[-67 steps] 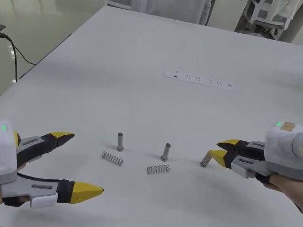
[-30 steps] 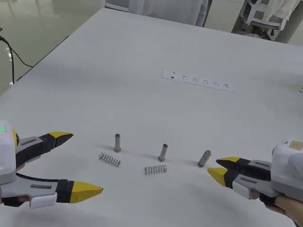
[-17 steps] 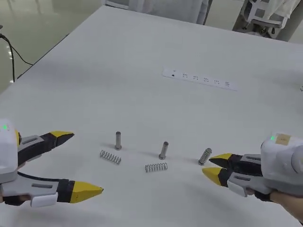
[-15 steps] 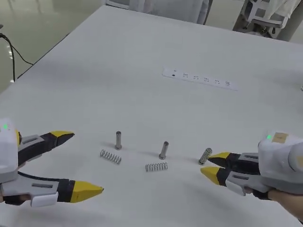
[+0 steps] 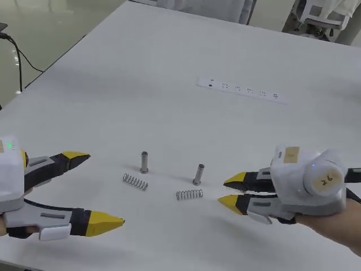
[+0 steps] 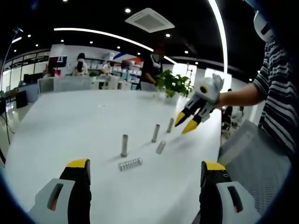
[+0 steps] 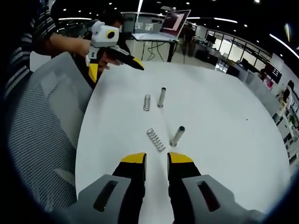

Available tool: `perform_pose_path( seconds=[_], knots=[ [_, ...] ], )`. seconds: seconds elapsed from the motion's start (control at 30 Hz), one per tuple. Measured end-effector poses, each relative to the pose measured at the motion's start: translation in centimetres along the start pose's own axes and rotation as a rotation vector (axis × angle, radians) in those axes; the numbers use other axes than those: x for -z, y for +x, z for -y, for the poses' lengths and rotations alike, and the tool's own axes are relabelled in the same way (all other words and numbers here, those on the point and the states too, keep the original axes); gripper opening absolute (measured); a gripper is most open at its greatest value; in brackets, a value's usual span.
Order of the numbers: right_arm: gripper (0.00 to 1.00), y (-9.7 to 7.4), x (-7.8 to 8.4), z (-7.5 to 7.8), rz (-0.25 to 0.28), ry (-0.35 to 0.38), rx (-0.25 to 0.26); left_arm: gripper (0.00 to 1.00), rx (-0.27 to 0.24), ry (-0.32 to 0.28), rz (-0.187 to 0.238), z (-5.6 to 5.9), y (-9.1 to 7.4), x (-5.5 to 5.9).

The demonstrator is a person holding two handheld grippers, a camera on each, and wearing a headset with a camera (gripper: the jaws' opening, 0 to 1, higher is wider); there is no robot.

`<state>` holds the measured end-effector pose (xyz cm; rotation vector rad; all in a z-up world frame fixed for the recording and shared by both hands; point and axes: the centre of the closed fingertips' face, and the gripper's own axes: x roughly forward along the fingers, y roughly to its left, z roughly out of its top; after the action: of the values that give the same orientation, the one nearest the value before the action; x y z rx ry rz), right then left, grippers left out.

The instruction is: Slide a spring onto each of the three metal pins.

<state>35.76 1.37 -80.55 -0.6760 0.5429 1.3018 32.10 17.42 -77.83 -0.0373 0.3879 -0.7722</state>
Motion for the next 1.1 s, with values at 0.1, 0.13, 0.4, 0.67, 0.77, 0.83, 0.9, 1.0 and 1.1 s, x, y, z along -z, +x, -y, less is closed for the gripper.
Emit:
perform_pose_path(
  seconds=[0.1,0.13,0.4,0.67,0.77,0.83,0.9,1.0,1.1],
  knots=[
    [0.15,1.1,-0.5,-0.4,0.005,-0.014,-0.022,0.95,-0.002,0.001,0.0,0.0,0.0,0.0],
    [0.15,1.5,-0.5,-0.4,0.0,-0.021,-0.027,0.95,-0.001,0.001,0.0,0.0,0.0,0.0],
    [0.15,3.8,-0.5,-0.7,-0.045,-0.055,-0.064,0.95,0.002,-0.005,-0.004,0.3,0.1,0.4],
    [0.14,5.0,-0.1,-0.1,-0.081,-0.09,-0.059,0.95,0.005,-0.009,-0.013,0.3,-0.1,0.8],
    [0.14,5.5,0.5,0.3,-0.104,-0.091,-0.056,0.95,0.005,-0.009,-0.015,0.3,-0.1,0.8],
    [0.14,5.6,0.7,0.4,-0.109,-0.09,-0.055,0.95,0.007,-0.01,-0.013,0.4,0.0,0.8],
    [0.13,5.8,0.9,0.4,-0.117,-0.085,-0.058,0.95,0.009,-0.007,-0.014,0.4,0.0,0.8],
    [0.13,5.9,1.4,0.1,-0.132,-0.092,-0.067,0.95,0.008,-0.009,-0.013,0.4,0.0,0.8],
    [0.12,6.0,1.6,0.1,-0.139,-0.097,-0.068,0.94,0.01,-0.01,-0.017,0.4,0.0,0.9]
  ],
)
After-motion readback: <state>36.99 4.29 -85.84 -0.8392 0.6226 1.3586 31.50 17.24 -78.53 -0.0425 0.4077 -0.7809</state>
